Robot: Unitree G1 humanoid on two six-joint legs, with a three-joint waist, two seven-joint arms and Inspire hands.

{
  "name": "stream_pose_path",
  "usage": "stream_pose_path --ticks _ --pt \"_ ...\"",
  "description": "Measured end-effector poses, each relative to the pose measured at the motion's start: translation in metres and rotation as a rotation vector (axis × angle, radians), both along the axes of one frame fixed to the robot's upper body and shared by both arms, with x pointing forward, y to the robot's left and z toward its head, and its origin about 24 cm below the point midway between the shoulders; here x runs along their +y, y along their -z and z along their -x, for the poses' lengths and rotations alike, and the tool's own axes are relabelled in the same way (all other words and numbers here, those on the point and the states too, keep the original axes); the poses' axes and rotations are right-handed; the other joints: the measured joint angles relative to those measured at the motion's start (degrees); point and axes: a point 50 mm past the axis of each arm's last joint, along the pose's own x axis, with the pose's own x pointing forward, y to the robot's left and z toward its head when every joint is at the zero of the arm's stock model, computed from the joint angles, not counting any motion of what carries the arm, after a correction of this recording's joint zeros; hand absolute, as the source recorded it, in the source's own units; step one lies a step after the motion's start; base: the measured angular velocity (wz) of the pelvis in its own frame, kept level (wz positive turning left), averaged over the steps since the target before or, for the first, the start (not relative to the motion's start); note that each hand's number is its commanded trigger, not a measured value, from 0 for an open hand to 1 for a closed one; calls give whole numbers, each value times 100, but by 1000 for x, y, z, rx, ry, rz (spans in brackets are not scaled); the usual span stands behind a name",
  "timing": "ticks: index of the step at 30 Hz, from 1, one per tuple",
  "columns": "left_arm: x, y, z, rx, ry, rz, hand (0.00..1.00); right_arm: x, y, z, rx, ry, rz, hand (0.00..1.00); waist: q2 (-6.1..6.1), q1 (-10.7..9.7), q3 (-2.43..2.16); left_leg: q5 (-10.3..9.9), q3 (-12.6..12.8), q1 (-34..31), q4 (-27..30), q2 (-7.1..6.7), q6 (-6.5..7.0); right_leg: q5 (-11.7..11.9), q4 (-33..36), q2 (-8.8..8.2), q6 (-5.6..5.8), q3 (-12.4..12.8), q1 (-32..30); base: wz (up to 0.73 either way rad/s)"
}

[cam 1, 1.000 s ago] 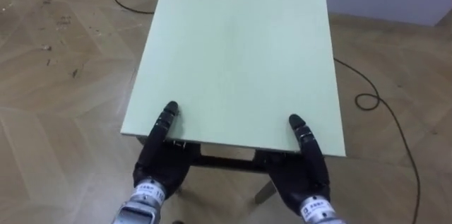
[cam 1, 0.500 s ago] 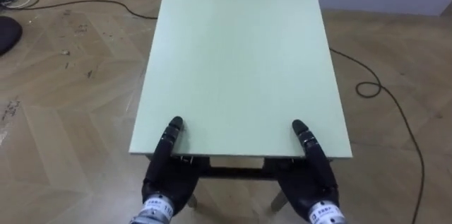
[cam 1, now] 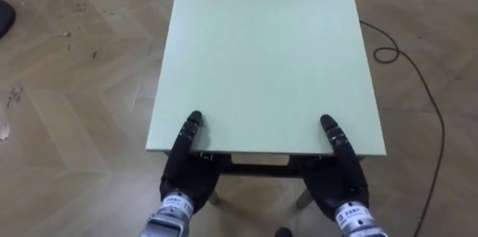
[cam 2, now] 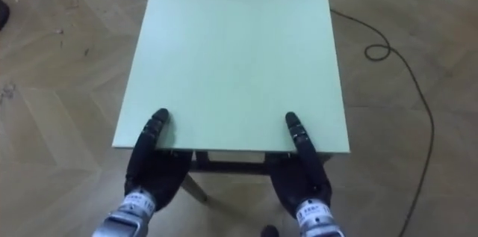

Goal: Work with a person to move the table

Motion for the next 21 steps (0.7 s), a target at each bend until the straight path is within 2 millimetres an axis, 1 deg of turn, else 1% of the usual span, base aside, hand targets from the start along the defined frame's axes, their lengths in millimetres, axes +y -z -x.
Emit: stream_pose_path --ticks 1,2,3,4,5,6,7,8,9,10,11,12,13,14,15,16,17,18,19,20,21 --pt "0 1 1 5 0 -1 100 0 1 1 5 0 0 100 -15 5 -5 18 36 -4 8 -60 29 58 -43 -22 5 35 11 -13" --pt "1 3 3 13 1 -3 100 2 3 3 14 -2 -7 100 -61 -1 -2 45 53 -15 47 -158 73 158 -114 -66 36 106 35 -10" --pt "2 5 6 24 -1 -3 100 2 5 4 25 -7 -6 100 -95 -25 -5 77 109 -25 73 -206 117 311 -285 -94 76 145 105 -16" --pt "3 6 9 34 -4 -4 100 3 7 5 35 -13 -5 100 -144 -28 -20 121 174 -39 83 -264 165 487 -479 -115 126 223 170 -16" --pt "3 7 10 37 -5 -4 100 3 7 6 38 -16 -6 100 -174 -22 -21 139 210 -41 87 -282 189 574 -562 -128 158 271 199 -17" --pt "4 8 12 43 -4 -6 100 3 8 8 47 -19 -9 100 -246 9 -50 184 285 -108 127 -325 245 738 -708 -182 230 334 213 -10" --pt "5 9 12 44 -1 -8 100 4 9 9 50 -17 -12 100 -295 12 -51 211 296 -136 140 -374 274 821 -788 -216 286 362 232 -4" --pt "6 9 13 47 1 -12 100 4 10 11 55 -17 -11 100 -343 1 -54 247 340 -187 185 -404 328 960 -924 -256 446 434 287 4" --pt "6 10 13 54 2 -12 100 4 11 13 62 -13 -9 100 -323 1 -42 271 394 -206 219 -336 360 678 -540 -287 451 406 274 12" --pt "6 10 13 56 7 -16 100 4 12 15 67 -8 -11 100 -306 -5 -33 295 478 -190 210 -265 348 347 -162 -319 451 387 264 26" --pt "6 10 14 54 19 -30 100 4 14 18 79 3 -24 100 -339 -14 -48 404 563 -162 80 -215 327 -388 589 -377 489 381 298 26" --pt "6 10 13 51 20 -33 100 4 14 18 81 3 -34 100 -375 2 -62 548 597 -138 -116 -212 308 -891 1078 -468 491 393 416 18" --pt "7 10 13 51 20 -35 100 4 14 18 81 3 -35 100 -374 24 -61 613 596 -117 -211 -213 295 -1078 1220 -510 549 397 522 3" --pt "7 9 13 50 19 -35 100 5 14 18 80 3 -35 100 -374 48 -61 704 572 -99 -333 -207 261 -1370 1279 -556 653 420 786 0" --pt "8 9 13 48 18 -38 100 7 14 18 79 4 -36 100 -379 91 -61 751 558 -90 -391 -188 216 -1533 1116 -536 668 411 1044 0" --pt "9 9 13 43 18 -39 100 7 14 18 78 8 -37 100 -398 166 -54 778 564 -86 -412 -174 168 -1571 817 -451 666 391 1184 -5" --pt "8 9 13 42 18 -38 100 8 14 18 76 10 -43 100 -392 193 -55 800 562 -89 -438 -150 133 -1541 707 -383 615 417 1203 -18" --pt "9 9 13 36 19 -40 100 10 13 17 73 9 -50 100 -378 283 -60 874 585 -71 -570 -129 65 -1434 514 -271 528 437 1222 -28" --pt "10 8 12 30 18 -46 100 11 13 17 73 10 -57 100 -392 422 -52 955 639 10 -727 -52 2 -1307 272 -152 444 442 1291 -30" --pt "10 8 12 30 18 -50 100 11 13 17 74 9 -58 100 -401 474 -56 989 646 41 -795 -10 -26 -1247 144 -89 408 443 1346 -21" --pt "10 8 12 28 16 -56 100 12 13 17 75 11 -58 100 -414 515 -51 1025 645 96 -867 72 -76 -1159 -70 9 340 417 1451 -5"
